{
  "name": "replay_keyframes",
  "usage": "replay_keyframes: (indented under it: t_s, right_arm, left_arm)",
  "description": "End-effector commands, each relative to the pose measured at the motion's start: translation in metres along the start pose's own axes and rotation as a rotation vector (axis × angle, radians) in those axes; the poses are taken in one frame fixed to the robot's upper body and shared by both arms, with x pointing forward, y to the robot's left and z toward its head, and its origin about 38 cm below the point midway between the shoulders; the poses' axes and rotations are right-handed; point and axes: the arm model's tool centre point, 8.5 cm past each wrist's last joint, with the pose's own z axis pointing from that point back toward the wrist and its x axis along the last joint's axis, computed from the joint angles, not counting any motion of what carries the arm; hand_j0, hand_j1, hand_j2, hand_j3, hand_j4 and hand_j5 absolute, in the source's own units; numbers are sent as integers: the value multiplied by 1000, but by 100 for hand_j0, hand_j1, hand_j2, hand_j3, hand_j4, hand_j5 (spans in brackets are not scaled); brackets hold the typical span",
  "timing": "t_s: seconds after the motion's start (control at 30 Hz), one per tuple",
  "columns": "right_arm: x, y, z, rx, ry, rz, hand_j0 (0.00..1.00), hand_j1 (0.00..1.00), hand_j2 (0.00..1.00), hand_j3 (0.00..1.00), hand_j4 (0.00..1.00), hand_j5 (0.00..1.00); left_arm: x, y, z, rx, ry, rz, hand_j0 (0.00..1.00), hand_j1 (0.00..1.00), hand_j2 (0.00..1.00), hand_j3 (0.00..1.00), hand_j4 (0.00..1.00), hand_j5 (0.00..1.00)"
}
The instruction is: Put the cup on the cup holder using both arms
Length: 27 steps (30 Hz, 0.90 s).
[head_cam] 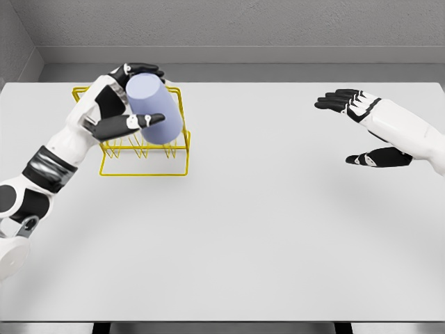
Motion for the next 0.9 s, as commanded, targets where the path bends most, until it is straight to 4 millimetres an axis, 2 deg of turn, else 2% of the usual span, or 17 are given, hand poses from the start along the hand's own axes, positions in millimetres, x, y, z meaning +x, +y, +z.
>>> replay_keyframes:
  t_s: [0.0,0.33,0.43,0.5,0.67,0.87]
  right_arm:
    - [0,-1,0,-4,-1,-6,100,100,100,100,100,100]
    - [0,-1,0,-4,-1,-6,100,100,100,100,100,100]
    - [0,-1,0,-4,-1,-6,100,100,100,100,100,100]
    - [0,-1,0,-4,-1,-6,100,100,100,100,100,100]
    - [0,-1,0,-4,-1,-6,100,100,100,100,100,100]
    - [0,0,0,-4,0,-7,100,100,100,100,100,100]
  left_arm:
    - [-5,3,1,12,13,5,66,66,66,66,66,66]
    - [-7,5,0,20,17,9,69,69,69,69,69,69]
    - [-6,5,-1,16,17,6,87,87,87,87,87,87]
    - [-7,5,-2,13,37,5,94,94,94,94,94,94]
    - [-6,5,-4,12,37,2,94,94,94,94,94,94]
    - [-3,3,-6,7,27,2,86,86,86,86,86,86]
